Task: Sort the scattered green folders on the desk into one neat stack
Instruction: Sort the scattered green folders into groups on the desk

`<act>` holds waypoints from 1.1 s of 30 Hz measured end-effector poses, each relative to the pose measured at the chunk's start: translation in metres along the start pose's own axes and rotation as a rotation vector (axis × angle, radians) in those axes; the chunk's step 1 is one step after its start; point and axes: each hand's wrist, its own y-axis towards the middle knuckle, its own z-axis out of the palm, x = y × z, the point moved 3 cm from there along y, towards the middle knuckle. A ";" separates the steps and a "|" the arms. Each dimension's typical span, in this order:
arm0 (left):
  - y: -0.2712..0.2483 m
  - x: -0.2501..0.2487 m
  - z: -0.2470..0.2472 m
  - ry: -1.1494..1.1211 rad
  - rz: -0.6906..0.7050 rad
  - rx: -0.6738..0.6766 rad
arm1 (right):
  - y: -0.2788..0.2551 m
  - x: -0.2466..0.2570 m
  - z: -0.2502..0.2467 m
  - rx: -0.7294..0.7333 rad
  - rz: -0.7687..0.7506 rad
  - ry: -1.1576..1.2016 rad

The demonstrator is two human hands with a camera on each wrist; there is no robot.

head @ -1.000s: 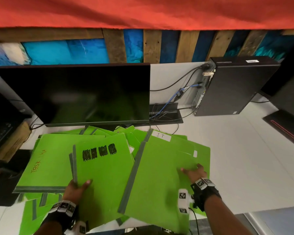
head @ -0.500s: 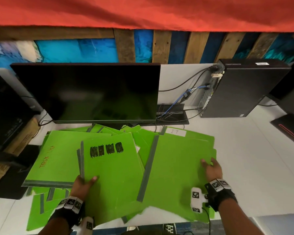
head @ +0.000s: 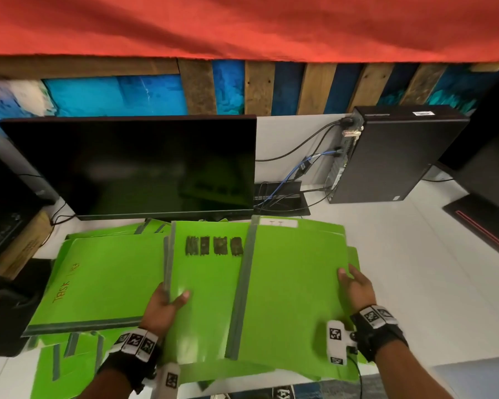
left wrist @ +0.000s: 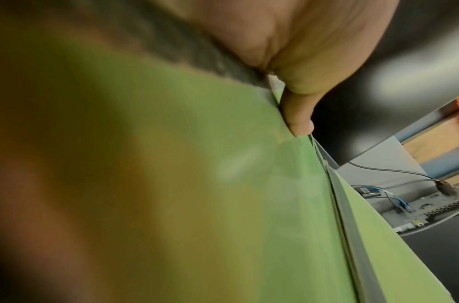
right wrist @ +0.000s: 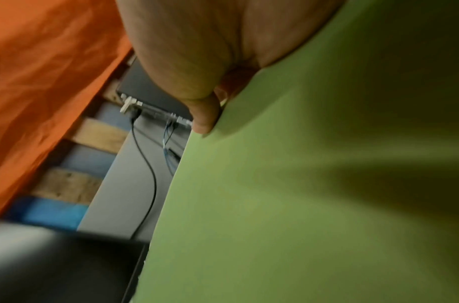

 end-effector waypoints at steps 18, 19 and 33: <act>-0.049 -0.030 0.025 -0.223 0.055 0.083 | -0.039 0.013 0.140 0.291 -0.074 -0.387; -0.051 -0.033 0.026 -0.163 0.095 0.082 | -0.037 0.014 0.144 0.292 -0.061 -0.386; -0.014 -0.003 -0.045 -0.153 0.001 -0.106 | 0.023 -0.018 0.000 -0.179 0.304 -0.787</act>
